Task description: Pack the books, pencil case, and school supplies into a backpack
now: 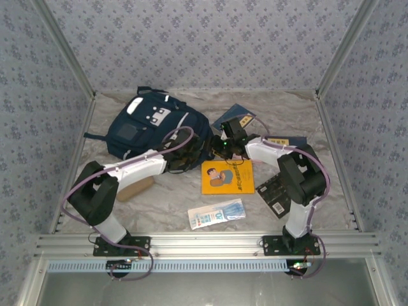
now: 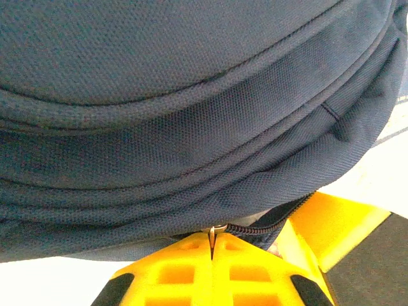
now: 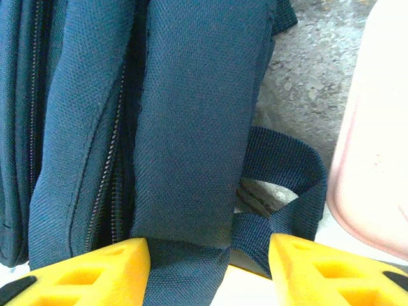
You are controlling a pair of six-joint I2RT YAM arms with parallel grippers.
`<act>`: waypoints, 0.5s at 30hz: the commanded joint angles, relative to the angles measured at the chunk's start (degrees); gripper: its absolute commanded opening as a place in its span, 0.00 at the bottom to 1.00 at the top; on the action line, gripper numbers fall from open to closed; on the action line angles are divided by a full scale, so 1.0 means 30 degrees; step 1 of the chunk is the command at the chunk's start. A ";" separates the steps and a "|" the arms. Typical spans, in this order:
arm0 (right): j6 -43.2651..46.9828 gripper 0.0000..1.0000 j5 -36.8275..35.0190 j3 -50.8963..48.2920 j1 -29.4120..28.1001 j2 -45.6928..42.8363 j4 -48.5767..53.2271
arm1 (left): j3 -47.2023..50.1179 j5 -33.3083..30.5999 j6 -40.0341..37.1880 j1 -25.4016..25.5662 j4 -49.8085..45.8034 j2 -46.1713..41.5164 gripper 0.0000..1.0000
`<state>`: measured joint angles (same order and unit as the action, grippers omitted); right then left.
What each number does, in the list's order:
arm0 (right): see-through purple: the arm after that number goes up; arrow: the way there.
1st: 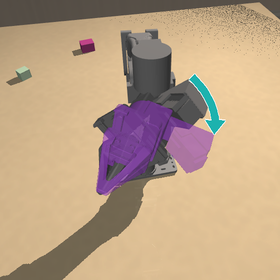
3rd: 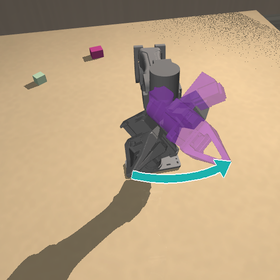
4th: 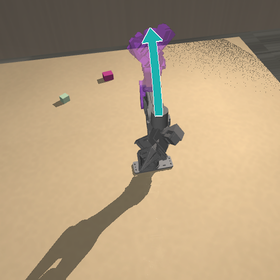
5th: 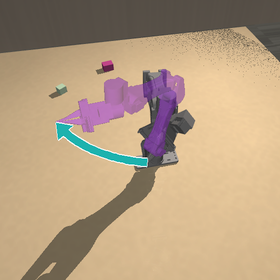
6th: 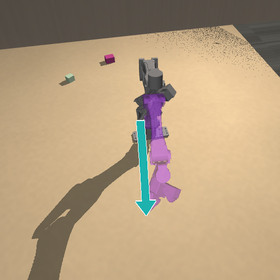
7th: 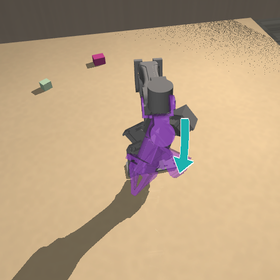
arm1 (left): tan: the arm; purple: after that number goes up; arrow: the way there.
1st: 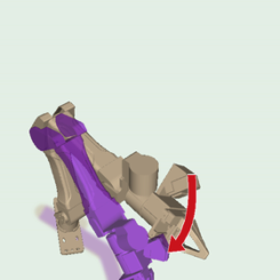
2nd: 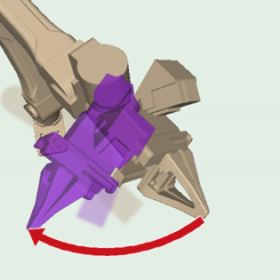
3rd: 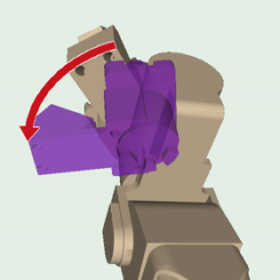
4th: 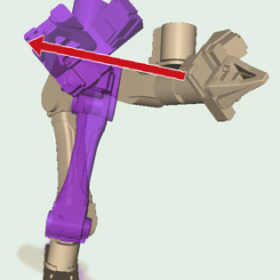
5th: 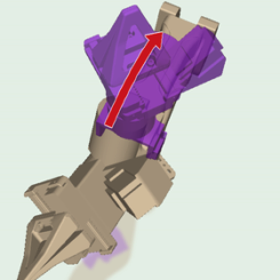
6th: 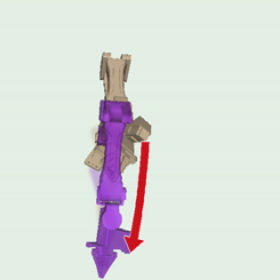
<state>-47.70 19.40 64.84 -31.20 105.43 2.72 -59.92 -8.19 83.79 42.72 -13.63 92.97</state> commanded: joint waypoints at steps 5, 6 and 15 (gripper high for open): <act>-0.0615 0.44 0.0834 -0.0680 -0.0308 0.0200 -0.0662 | 0.0711 0.1002 0.1221 -0.0409 0.2214 -0.1824 0.00; -0.0457 0.44 0.0647 -0.0672 -0.0242 0.0135 -0.0448 | 0.0898 0.1247 0.1214 -0.0519 0.2339 -0.2064 0.00; 0.1316 0.39 -0.0936 0.0029 0.0423 -0.0388 0.2073 | 0.2165 0.4986 -0.0153 -0.1374 0.3161 -0.2966 0.00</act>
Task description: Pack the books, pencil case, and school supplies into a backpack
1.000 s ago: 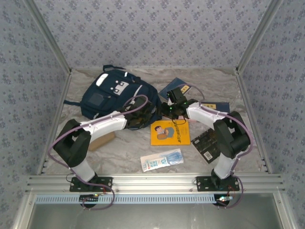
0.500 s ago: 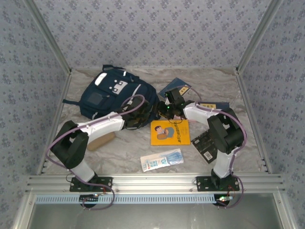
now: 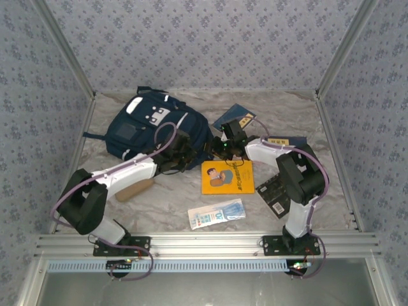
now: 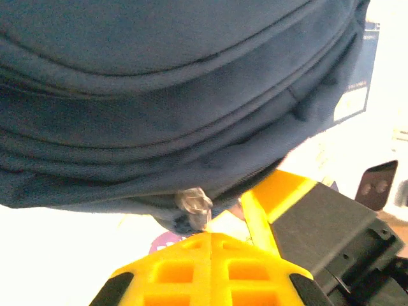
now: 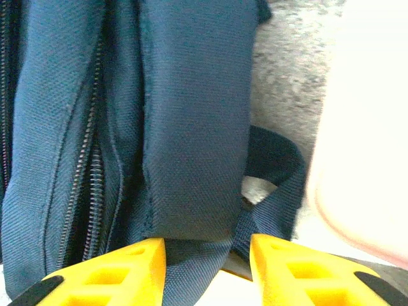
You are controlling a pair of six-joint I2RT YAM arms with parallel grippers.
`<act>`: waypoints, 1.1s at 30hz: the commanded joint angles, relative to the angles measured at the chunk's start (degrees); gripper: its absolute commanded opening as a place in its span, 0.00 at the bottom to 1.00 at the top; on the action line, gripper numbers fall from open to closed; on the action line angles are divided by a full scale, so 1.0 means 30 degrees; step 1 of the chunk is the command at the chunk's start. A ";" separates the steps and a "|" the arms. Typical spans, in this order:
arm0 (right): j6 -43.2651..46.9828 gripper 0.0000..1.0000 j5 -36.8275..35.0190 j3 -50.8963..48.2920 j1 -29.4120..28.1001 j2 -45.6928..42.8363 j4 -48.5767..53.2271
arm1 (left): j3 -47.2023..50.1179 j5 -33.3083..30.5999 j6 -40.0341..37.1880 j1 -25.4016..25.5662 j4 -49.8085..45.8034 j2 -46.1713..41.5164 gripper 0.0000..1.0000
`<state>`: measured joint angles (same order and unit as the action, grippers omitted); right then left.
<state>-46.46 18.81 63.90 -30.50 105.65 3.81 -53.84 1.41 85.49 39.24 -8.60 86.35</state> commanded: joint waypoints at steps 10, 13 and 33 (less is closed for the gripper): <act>0.1409 0.41 0.0106 0.0697 0.1196 -0.1957 0.3025 | -0.0353 0.5023 -0.3553 -0.0744 0.0890 -0.0116 0.00; 0.0940 0.42 0.0339 0.1287 0.1259 -0.2051 0.3455 | -0.1296 0.4949 -0.5434 -0.0812 -0.1135 -0.0265 0.00; 0.5128 0.51 -0.0936 0.9692 -0.1376 0.1457 0.9323 | -0.2803 0.0729 -1.5360 -0.2912 -0.9451 -0.5692 0.35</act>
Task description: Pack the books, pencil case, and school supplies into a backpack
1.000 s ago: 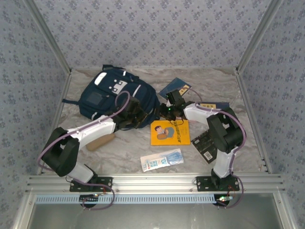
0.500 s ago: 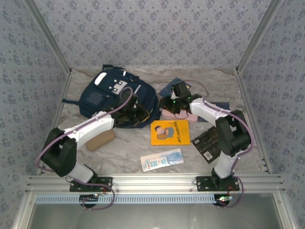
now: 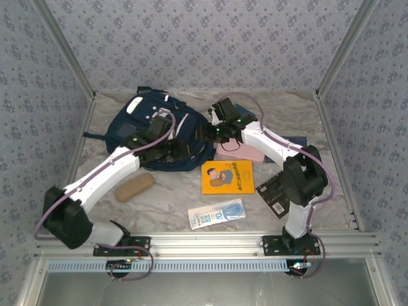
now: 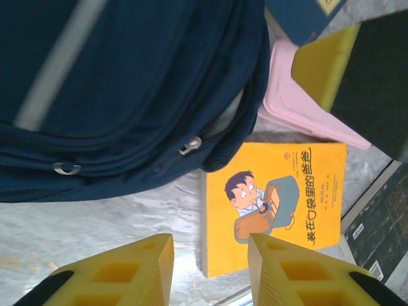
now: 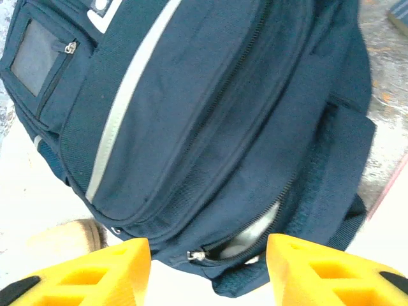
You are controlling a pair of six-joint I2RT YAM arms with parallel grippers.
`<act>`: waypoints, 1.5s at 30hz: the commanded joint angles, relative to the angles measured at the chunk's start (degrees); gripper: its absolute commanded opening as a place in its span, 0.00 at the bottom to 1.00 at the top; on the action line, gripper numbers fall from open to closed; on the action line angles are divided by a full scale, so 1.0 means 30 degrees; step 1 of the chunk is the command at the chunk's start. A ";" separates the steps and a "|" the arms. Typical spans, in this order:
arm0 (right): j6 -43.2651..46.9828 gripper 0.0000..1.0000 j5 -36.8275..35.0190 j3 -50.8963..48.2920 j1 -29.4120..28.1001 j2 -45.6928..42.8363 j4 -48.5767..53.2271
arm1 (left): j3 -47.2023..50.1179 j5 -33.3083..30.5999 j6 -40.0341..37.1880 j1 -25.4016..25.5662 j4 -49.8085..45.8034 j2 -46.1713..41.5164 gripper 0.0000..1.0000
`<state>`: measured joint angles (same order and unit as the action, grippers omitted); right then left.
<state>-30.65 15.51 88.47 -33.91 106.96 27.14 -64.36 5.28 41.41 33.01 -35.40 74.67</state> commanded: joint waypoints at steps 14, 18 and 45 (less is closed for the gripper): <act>-0.4836 0.43 0.1129 0.6841 -0.0898 0.6389 0.2701 | 0.3686 0.1589 -0.0209 -0.2781 0.1334 -0.3919 0.40; -0.5964 0.41 0.1613 0.7367 -0.0876 0.7355 0.1653 | 0.4086 0.2002 -0.0239 -0.2773 0.1717 -0.3552 0.40; -1.1882 0.00 0.2850 0.7450 -0.0883 0.5814 -0.2200 | 0.2496 0.0837 -0.5372 -0.0652 -0.0188 -0.2182 0.43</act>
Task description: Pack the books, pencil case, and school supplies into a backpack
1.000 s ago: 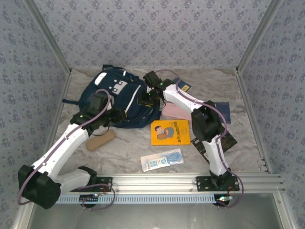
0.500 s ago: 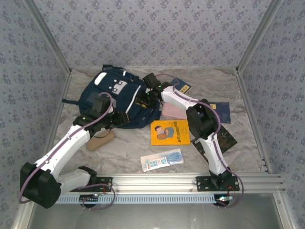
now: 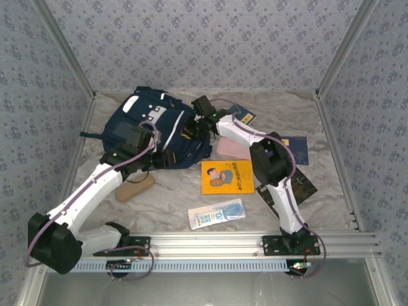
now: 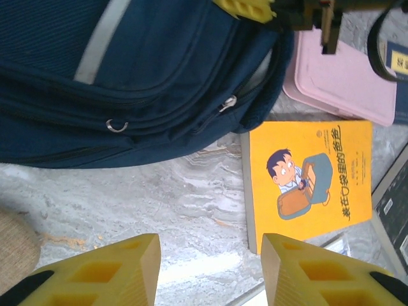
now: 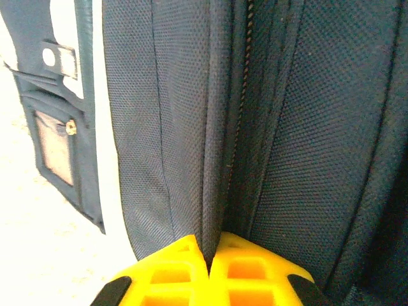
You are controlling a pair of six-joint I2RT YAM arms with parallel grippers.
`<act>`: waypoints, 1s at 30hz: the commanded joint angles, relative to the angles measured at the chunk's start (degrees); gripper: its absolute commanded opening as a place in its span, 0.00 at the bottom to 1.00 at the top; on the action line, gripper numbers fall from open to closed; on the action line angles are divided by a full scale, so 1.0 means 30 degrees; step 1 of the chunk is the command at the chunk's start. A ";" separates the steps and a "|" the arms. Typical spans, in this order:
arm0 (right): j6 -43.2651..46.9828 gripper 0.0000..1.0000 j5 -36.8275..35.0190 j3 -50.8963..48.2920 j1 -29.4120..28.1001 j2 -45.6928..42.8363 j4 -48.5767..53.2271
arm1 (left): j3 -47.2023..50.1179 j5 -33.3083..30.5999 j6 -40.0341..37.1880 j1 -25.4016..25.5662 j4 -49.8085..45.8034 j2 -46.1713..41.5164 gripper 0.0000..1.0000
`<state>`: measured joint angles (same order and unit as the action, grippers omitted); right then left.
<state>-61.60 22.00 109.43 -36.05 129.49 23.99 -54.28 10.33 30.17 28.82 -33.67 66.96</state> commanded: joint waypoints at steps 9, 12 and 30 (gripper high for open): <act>-0.3959 0.00 0.1073 0.1641 -0.0258 -0.2484 -0.1089 | -0.0555 -0.1759 -0.3458 0.2370 0.0626 0.1109 0.51; -0.4636 0.00 0.1083 0.1932 -0.0330 -0.2600 -0.0938 | -0.0428 -0.2344 -0.4566 0.2848 0.1194 0.1421 0.54; -0.5407 0.00 0.0433 0.1493 -0.0624 -0.3932 -0.0796 | -0.0555 -0.7033 -0.3466 0.4017 0.2298 0.4715 0.52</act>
<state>-76.16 23.24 112.75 -37.56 122.74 24.62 -55.55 -4.93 18.72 40.64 -28.62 79.99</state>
